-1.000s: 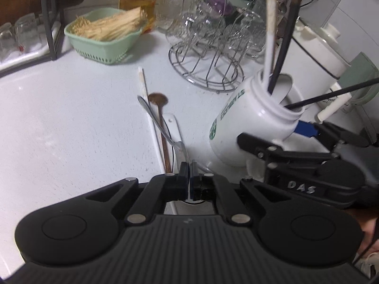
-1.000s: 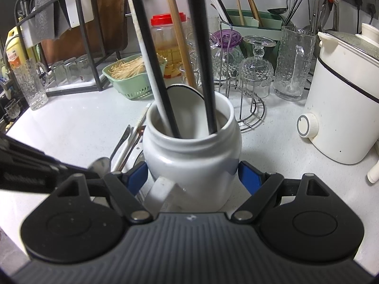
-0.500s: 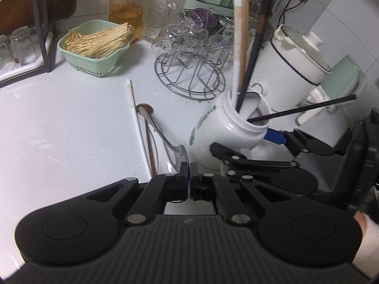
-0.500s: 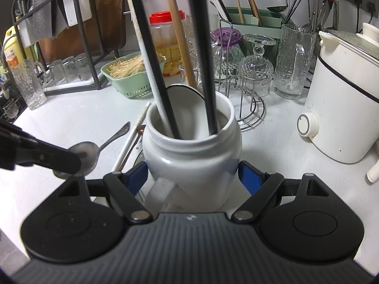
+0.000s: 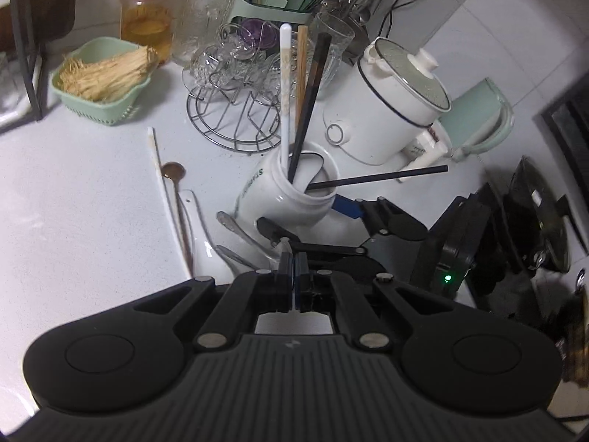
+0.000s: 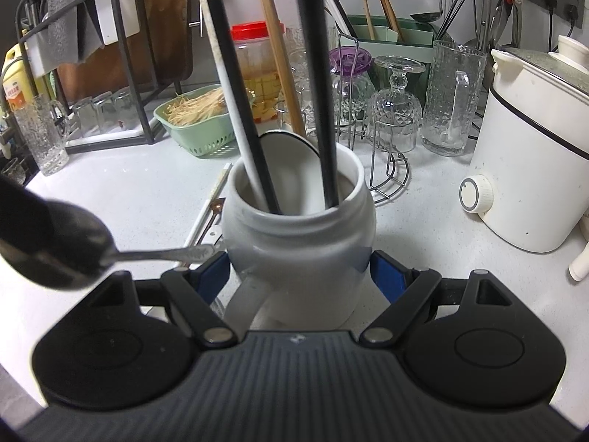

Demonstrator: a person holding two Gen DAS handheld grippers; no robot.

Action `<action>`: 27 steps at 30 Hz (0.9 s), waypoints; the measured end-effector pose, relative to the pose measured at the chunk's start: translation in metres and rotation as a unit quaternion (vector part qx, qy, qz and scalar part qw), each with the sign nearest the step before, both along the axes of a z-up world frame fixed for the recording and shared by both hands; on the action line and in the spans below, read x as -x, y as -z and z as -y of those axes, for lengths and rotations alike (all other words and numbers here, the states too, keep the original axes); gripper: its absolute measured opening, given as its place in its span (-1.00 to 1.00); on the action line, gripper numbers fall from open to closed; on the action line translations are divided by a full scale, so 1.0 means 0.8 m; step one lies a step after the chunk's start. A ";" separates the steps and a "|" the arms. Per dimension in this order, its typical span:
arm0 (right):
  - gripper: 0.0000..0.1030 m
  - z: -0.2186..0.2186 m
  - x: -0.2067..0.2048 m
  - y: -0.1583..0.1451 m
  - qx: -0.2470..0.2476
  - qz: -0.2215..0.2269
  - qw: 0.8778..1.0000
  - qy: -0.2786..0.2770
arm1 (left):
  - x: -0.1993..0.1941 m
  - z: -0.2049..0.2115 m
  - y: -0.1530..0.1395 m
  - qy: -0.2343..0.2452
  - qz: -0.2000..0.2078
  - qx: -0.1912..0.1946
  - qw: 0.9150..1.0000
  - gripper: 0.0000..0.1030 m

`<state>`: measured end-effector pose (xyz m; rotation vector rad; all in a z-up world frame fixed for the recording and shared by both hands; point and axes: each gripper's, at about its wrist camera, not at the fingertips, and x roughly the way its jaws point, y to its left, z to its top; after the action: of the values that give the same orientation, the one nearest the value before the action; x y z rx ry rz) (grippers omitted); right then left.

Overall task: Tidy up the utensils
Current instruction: 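Lift the steel spoon toward the jar with the left gripper, then lower the steel spoon into the jar held by the right gripper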

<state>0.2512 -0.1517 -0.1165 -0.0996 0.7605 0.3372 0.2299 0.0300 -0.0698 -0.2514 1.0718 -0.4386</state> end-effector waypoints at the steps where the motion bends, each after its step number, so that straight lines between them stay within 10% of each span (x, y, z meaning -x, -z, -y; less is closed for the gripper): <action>1: 0.65 0.000 0.000 0.000 0.000 0.001 1.000 0.000 | 0.000 -0.002 -0.002 -0.001 0.002 -0.002 1.000 -0.98; 27: 0.65 -0.003 0.001 0.001 0.000 0.002 1.000 0.011 | -0.009 -0.027 -0.112 0.050 -0.017 0.082 0.995 -0.98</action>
<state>0.2500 -0.1494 -0.1170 -0.0920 0.7575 0.3168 0.2373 0.0512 0.0196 -0.3538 1.0867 -0.6152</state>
